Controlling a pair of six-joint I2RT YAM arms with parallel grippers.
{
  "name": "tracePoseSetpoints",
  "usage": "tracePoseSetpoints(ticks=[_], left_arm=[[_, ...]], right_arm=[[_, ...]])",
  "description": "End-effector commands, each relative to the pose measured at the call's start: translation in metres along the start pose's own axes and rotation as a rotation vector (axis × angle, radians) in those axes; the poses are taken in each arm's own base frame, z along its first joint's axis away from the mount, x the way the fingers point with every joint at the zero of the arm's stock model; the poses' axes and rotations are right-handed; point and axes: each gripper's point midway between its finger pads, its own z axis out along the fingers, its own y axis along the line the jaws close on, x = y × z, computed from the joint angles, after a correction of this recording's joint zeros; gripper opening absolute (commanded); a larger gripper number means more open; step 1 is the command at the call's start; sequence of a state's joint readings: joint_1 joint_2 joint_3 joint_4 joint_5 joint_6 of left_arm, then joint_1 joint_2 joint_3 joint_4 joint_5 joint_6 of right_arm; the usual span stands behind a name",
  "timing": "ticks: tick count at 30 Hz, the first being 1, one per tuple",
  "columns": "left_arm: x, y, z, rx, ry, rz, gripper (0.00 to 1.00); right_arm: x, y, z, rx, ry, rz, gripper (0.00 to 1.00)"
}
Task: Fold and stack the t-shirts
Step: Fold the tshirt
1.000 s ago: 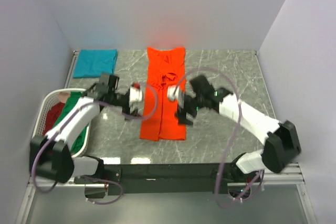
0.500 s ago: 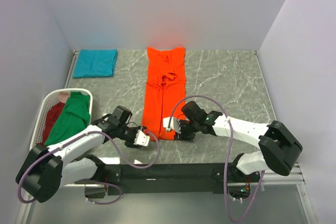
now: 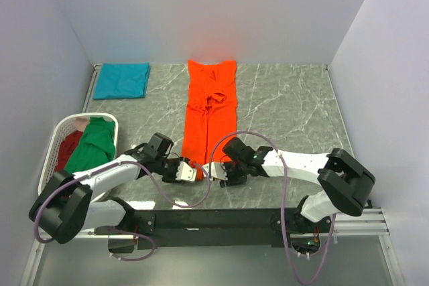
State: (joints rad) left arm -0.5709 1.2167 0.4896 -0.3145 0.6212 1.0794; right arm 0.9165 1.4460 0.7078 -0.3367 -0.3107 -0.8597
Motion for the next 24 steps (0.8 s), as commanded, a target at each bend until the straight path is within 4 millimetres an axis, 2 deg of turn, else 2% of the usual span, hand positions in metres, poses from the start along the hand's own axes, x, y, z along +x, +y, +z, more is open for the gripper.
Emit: tracePoseSetpoints(ticks=[1,4,7,10,13,14,17,19,21,24], left_arm=[[-0.003,0.013,0.001,-0.016,0.012,0.041,0.45],[0.002,0.01,0.002,-0.005,0.027,0.043,0.45],[0.007,0.004,0.002,0.02,0.04,0.055,0.42],[0.011,-0.001,0.003,0.048,0.056,0.047,0.37],[0.016,-0.003,0.004,0.071,0.078,0.035,0.26],[0.017,-0.007,0.004,0.087,0.087,0.031,0.2],[0.015,-0.014,0.001,0.119,0.075,0.037,0.11],[0.006,-0.015,-0.002,0.118,0.045,0.055,0.09],[-0.001,-0.019,-0.007,0.12,0.028,0.065,0.01],[-0.011,-0.028,-0.013,0.142,-0.008,0.063,0.01]], right_arm=[[0.007,0.0,0.007,-0.005,0.067,-0.045,0.47],[0.014,0.002,0.01,0.005,0.101,-0.048,0.47],[0.021,0.002,0.014,-0.001,0.143,-0.03,0.41],[0.027,0.006,0.014,-0.018,0.17,-0.013,0.31],[0.034,0.014,0.012,-0.033,0.185,-0.01,0.18],[0.034,0.015,0.011,-0.038,0.186,-0.005,0.11],[0.033,0.018,0.009,-0.044,0.179,0.002,0.01],[0.029,0.018,0.005,-0.041,0.161,0.0,0.0],[0.023,0.021,0.001,-0.047,0.133,-0.003,0.0],[0.012,0.029,-0.008,-0.053,0.082,-0.013,0.0]])
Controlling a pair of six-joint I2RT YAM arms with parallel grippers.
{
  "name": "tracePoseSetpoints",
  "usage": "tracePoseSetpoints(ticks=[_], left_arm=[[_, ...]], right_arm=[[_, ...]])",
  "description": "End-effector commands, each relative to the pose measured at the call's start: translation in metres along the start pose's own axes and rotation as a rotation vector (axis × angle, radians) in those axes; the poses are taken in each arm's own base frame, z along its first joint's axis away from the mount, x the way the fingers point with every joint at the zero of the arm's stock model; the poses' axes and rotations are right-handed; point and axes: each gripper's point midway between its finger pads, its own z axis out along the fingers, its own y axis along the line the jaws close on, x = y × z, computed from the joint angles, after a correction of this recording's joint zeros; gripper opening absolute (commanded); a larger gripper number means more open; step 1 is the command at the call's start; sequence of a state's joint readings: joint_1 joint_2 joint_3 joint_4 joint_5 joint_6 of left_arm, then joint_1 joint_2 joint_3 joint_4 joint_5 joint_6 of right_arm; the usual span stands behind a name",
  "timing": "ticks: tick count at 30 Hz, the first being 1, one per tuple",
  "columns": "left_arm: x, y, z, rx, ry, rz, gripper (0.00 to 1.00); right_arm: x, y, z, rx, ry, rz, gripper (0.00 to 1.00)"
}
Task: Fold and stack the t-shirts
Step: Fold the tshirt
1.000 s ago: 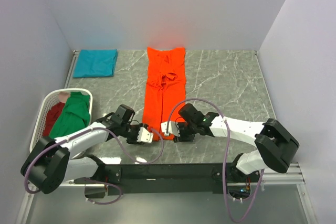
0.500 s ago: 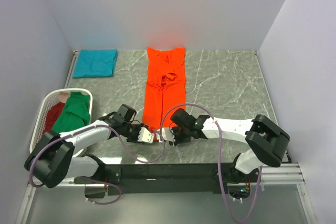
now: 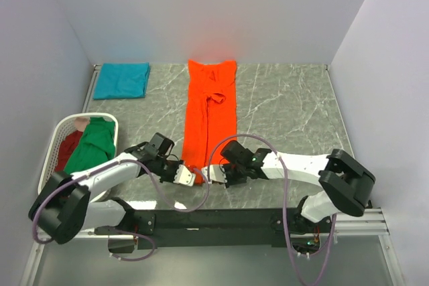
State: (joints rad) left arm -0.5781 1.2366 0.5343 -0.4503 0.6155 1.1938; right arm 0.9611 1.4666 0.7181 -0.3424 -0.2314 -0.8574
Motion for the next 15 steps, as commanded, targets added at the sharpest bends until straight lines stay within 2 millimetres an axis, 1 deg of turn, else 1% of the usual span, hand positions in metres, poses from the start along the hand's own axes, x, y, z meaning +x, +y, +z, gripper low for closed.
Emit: tracePoseSetpoints(ticks=[1,3,5,9,12,13,14,15], left_arm=[[-0.022,-0.016,-0.012,0.049,-0.067,0.014,0.0],[-0.026,-0.019,-0.015,0.055,-0.079,0.01,0.0],[-0.031,-0.018,-0.018,0.049,-0.089,-0.011,0.0],[-0.037,-0.012,-0.021,0.039,-0.1,-0.033,0.0],[-0.04,-0.001,-0.024,0.007,-0.096,-0.044,0.0],[-0.043,0.009,-0.029,-0.016,-0.103,-0.049,0.0],[-0.045,0.012,-0.032,-0.016,-0.113,-0.065,0.0],[-0.047,0.022,-0.035,-0.028,-0.117,-0.069,0.0]], right_arm=[[0.005,0.031,-0.017,-0.07,-0.002,0.015,0.0],[0.0,0.036,-0.021,-0.075,-0.025,0.012,0.0],[-0.003,0.037,-0.026,-0.065,-0.043,0.02,0.0],[-0.006,0.033,-0.027,-0.049,-0.048,0.039,0.0],[-0.013,0.018,-0.036,-0.004,-0.078,0.057,0.0],[-0.016,0.008,-0.042,0.023,-0.091,0.063,0.0],[-0.017,0.003,-0.045,0.035,-0.097,0.068,0.0],[-0.016,-0.003,-0.049,0.047,-0.101,0.068,0.0]])
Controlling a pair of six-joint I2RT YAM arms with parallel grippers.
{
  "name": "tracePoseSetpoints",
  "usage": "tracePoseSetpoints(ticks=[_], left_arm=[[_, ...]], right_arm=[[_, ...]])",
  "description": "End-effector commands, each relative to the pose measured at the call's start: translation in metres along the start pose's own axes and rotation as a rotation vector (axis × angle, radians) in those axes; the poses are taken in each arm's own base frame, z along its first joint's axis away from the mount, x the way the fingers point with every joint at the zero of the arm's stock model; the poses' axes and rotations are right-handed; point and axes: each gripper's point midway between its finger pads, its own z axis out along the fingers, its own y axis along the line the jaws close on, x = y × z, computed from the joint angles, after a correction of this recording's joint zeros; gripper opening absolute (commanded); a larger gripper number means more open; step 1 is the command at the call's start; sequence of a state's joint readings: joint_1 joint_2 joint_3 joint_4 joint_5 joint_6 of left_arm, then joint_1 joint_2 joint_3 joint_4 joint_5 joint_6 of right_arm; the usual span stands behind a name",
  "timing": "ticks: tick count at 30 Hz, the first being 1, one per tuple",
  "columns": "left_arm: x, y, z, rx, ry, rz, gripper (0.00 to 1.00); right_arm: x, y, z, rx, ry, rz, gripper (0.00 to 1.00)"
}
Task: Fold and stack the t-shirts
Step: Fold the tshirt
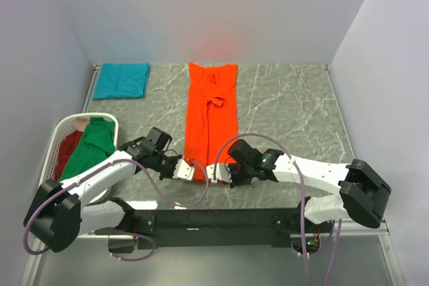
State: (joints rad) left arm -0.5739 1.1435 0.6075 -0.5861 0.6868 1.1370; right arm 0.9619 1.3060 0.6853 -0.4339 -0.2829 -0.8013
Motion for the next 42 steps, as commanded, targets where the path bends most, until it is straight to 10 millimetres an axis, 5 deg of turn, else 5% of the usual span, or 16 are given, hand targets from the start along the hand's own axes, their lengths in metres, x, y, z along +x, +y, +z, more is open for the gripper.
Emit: tracePoseSetpoints(ticks=[1,12,27,34,42], left_arm=[[-0.015,0.029,-0.016,-0.045,-0.042,-0.043,0.0],[-0.008,0.136,-0.031,-0.182,-0.065,-0.084,0.0],[0.031,0.276,-0.036,-0.324,-0.052,-0.063,0.0],[0.05,0.314,-0.033,-0.354,-0.039,-0.056,0.0],[0.07,0.337,-0.023,-0.376,-0.016,-0.072,0.01]], right_arm=[[-0.015,-0.028,-0.025,0.074,-0.051,0.018,0.0],[0.005,-0.116,-0.041,0.176,-0.031,-0.006,0.0],[0.034,-0.243,-0.041,0.261,-0.008,-0.034,0.0],[0.041,-0.3,-0.04,0.305,-0.011,-0.022,0.0],[0.054,-0.324,-0.031,0.32,0.006,-0.012,0.0]])
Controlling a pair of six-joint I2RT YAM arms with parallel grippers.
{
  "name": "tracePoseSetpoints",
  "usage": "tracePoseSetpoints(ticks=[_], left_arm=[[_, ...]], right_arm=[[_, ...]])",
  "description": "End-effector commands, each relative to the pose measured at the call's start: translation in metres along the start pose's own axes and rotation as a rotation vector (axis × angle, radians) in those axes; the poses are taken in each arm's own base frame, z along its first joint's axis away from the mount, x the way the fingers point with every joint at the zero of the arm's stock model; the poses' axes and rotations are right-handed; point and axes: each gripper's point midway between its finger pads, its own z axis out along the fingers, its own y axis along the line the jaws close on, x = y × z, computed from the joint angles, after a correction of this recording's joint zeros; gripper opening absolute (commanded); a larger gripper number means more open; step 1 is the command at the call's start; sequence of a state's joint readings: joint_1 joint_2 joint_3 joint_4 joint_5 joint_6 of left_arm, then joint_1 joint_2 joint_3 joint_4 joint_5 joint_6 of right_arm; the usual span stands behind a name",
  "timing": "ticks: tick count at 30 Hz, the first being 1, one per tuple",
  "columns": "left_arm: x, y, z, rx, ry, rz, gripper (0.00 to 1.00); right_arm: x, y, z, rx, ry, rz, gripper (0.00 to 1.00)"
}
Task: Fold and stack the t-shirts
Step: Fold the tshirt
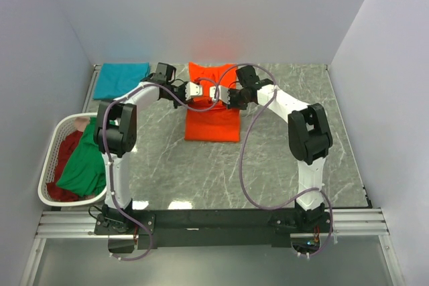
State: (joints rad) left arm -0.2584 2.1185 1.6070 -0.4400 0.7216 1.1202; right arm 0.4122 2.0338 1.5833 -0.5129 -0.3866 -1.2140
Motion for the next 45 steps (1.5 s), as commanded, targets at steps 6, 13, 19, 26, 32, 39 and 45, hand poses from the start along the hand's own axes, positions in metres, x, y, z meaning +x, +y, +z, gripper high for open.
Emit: tracePoseSetpoints(ticks=[6,13,19,26,32,39,45], left_arm=[[0.008,0.027,-0.006,-0.101,0.029,-0.006,0.07],[0.003,0.027,-0.023,-0.151,0.036,-0.073,0.39],[0.0,0.003,-0.052,-0.199,0.038,-0.161,0.63],[-0.013,-0.079,-0.069,-0.042,-0.024,-0.079,0.61],[0.002,-0.139,-0.051,0.043,-0.007,0.017,0.57],[0.008,-0.139,-0.035,-0.01,0.03,0.068,0.53],[0.012,-0.141,-0.029,-0.004,0.04,0.109,0.5]], right_arm=[[-0.011,-0.041,-0.01,0.139,-0.035,0.018,0.33],[-0.014,-0.056,-0.042,0.221,-0.034,0.069,0.5],[-0.02,-0.015,-0.073,0.117,-0.052,0.179,0.48],[-0.021,0.074,-0.068,-0.029,-0.088,0.12,0.47],[-0.021,0.124,-0.038,-0.067,-0.041,-0.032,0.48],[-0.016,0.138,-0.016,-0.041,0.022,-0.078,0.52],[-0.008,0.133,-0.006,-0.02,0.055,-0.066,0.51]])
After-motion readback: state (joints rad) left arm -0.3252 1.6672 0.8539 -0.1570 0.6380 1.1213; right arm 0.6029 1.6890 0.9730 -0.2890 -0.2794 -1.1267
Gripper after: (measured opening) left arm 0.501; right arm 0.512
